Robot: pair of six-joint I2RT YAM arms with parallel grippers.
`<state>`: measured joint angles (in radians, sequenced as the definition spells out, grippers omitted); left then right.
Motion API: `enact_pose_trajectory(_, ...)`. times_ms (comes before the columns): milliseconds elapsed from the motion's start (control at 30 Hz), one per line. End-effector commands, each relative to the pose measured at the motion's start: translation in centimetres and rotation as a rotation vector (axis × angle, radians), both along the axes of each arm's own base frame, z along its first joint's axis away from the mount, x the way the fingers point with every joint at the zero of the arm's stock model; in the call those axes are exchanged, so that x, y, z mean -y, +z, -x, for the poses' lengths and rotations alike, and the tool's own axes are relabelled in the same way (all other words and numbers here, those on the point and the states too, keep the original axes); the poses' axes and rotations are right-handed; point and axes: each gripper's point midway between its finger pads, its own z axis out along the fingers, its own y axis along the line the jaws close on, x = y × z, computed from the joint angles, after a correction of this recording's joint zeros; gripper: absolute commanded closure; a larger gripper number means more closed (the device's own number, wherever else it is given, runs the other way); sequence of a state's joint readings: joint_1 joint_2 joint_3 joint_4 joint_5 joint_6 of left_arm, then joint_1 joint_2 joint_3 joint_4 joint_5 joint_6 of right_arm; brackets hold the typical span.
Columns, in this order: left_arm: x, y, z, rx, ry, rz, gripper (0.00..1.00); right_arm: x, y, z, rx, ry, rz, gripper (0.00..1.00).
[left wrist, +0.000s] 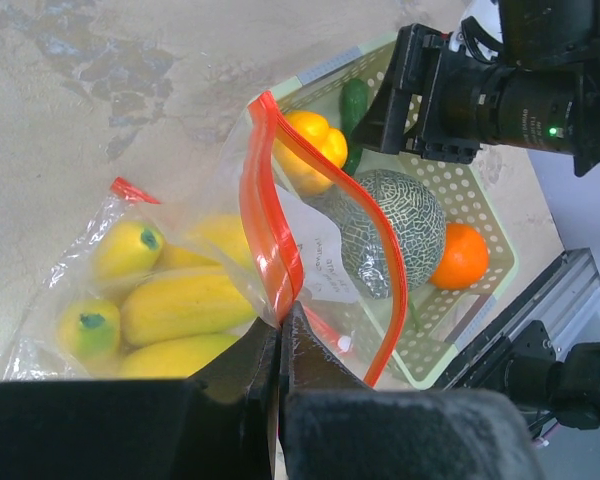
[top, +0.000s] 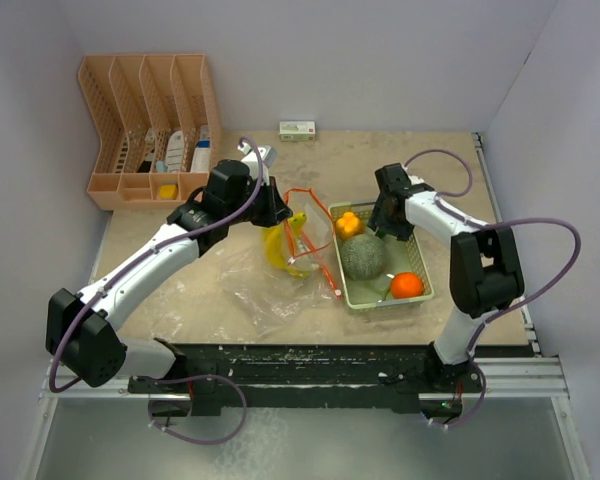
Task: Place the food in the zip-top bag and seal the zipper
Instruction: Pick up the fake vegetable from the bin.
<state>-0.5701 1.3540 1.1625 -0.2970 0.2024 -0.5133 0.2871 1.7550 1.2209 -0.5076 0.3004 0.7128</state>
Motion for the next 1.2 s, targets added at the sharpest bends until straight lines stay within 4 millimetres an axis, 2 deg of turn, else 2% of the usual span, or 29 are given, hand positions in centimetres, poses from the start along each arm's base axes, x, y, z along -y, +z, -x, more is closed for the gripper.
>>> enact_pose_trajectory(0, -0.4, 1.1, -0.4, 0.037, 0.007, 0.011, 1.00, 0.6, -0.3, -1.6, 0.059, -0.061, 0.035, 0.34)
enact_pose_trajectory(167, -0.3, 0.6, -0.4, 0.024, 0.002, 0.003, 1.00, 0.3, -1.6, -3.2, 0.054, -0.068, 0.046, 0.34)
enact_pose_trajectory(200, -0.3, 0.6, -0.4, 0.024, 0.003, 0.003, 1.00, 0.1, -1.9, -3.4, 0.045, -0.063, 0.044, 0.37)
enact_pose_trajectory(267, -0.3, 0.7, -0.5, 0.024, 0.002, 0.001, 1.00, 0.0, -2.8, -3.4, 0.023, -0.056, 0.044, 0.57)
enact_pose_trajectory(367, -0.5, 0.7, -0.6, 0.025, 0.008, -0.003, 1.00, 0.2, -2.9, -3.0, 0.025, -0.057, 0.048, 0.72)
enact_pose_trajectory(433, -0.6, 0.8, -0.6, 0.026, 0.010, -0.002, 1.00, 0.4, -2.1, -2.7, 0.044, -0.056, 0.051, 0.81)
enact_pose_trajectory(500, -0.7, 0.8, -0.6, 0.027, 0.014, -0.005, 1.00, 0.7, -0.4, -2.5, 0.072, -0.054, 0.058, 0.86)
enact_pose_trajectory(600, -0.8, 0.9, -0.6, 0.027, 0.015, -0.003, 1.00, 1.5, 3.5, -2.2, 0.139, -0.033, 0.080, 0.88)
enact_pose_trajectory(700, -0.7, 1.3, -0.6, 0.036, 0.015, 0.007, 1.00, 1.4, 8.5, -1.8, 0.246, 0.022, 0.055, 0.88)
enact_pose_trajectory(800, -0.6, 1.7, -0.7, 0.042, 0.017, 0.020, 1.00, 0.0, 13.4, -1.6, 0.387, 0.149, -0.010, 0.88)
enact_pose_trajectory(867, -0.5, 1.9, -0.7, 0.044, 0.015, 0.030, 1.00, -1.9, 16.1, -1.4, 0.468, 0.264, -0.083, 0.88)
enact_pose_trajectory(1000, -0.2, 2.4, -0.7, 0.047, 0.009, 0.053, 1.00, -7.5, 20.6, 0.3, 0.590, 0.506, -0.293, 0.89)
enact_pose_trajectory(1167, 0.3, 3.1, -0.5, 0.047, 0.001, 0.096, 1.00, -13.0, 24.9, 2.6, 0.716, 0.593, -0.308, 0.89)
